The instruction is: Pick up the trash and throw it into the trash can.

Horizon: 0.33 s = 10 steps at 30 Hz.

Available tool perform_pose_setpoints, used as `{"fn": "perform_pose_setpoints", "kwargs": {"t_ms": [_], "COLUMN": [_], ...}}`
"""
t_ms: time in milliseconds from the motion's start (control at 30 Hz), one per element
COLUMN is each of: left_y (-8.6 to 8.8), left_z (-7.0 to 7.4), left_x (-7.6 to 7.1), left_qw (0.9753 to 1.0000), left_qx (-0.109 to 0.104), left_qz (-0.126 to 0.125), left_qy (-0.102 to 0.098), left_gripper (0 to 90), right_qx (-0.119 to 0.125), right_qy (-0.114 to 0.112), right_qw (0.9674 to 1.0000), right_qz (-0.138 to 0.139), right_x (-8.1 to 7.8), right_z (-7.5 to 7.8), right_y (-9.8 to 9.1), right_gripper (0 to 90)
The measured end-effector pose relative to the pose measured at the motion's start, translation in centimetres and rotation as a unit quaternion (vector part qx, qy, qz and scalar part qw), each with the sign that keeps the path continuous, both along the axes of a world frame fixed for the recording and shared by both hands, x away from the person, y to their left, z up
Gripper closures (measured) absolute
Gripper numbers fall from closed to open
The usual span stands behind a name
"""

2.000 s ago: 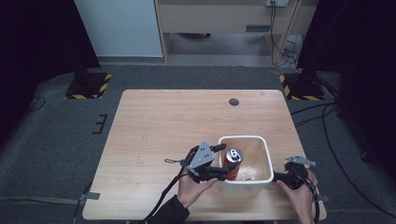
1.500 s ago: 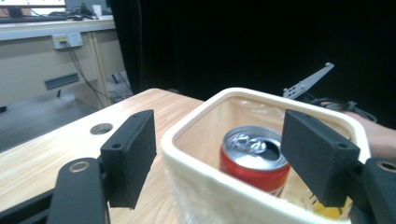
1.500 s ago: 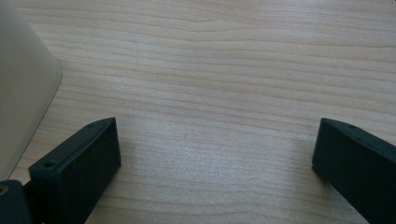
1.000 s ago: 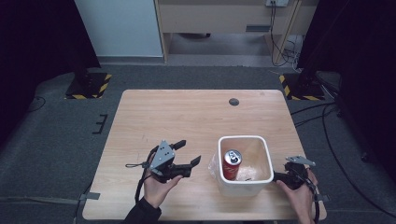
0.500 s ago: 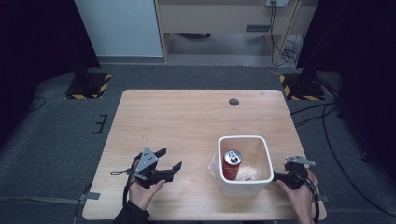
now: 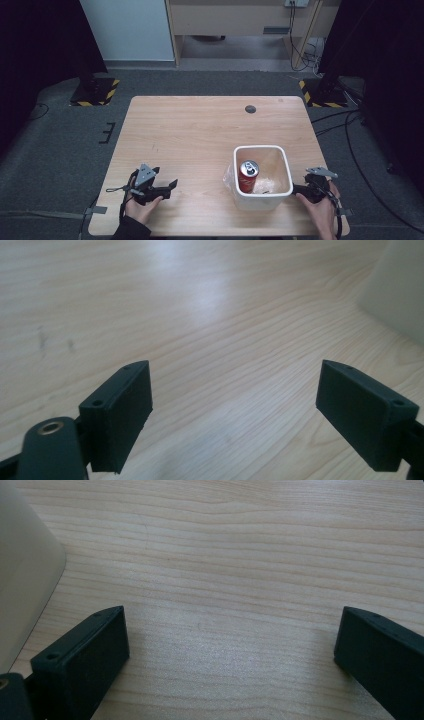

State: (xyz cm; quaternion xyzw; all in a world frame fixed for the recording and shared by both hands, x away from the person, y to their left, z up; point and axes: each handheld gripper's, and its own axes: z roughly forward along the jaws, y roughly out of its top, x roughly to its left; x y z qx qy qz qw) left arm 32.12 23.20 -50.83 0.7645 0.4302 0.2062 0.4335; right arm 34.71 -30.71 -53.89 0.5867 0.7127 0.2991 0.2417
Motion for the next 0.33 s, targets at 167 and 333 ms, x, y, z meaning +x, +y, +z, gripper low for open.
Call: {"fn": "perform_pose_setpoints", "kwargs": {"t_ms": [167, 333], "left_y": [1.1, 1.5], "left_z": [-1.3, -2.0], "left_x": [0.3, 0.5], "left_qw": [0.9988, 0.9969], "left_qx": [0.032, 0.052], "left_qz": [0.016, 0.028], "left_qy": [0.032, 0.051], "left_gripper": [13.8, 13.7], "right_qx": [0.0, 0.0], "right_qy": [0.0, 0.0], "right_qw": [1.0, 1.0], "right_qz": [0.0, 0.0], "right_x": [0.0, 0.0], "right_z": [0.0, 0.0], "right_y": [0.0, 0.0], "right_gripper": [1.3, 1.3]}}
